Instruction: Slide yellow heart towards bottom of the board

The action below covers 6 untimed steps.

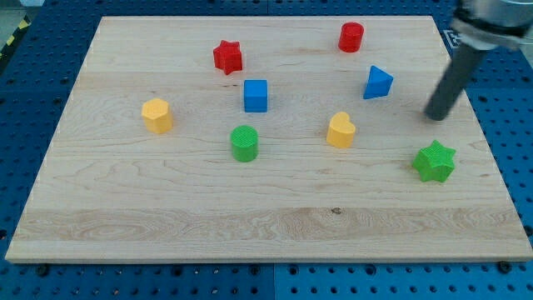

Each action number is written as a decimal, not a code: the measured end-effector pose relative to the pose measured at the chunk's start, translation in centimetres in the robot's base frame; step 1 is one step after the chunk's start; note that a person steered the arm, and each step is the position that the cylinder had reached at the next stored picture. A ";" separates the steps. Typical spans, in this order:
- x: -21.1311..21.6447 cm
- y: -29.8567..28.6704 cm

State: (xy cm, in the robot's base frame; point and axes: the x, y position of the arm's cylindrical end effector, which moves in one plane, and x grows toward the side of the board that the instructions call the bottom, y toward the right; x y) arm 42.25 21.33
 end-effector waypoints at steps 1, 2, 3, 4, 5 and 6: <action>0.0 -6.1; 0.2 -9.4; 2.0 -9.5; 3.6 -9.9; 2.4 -10.2; 1.5 -12.5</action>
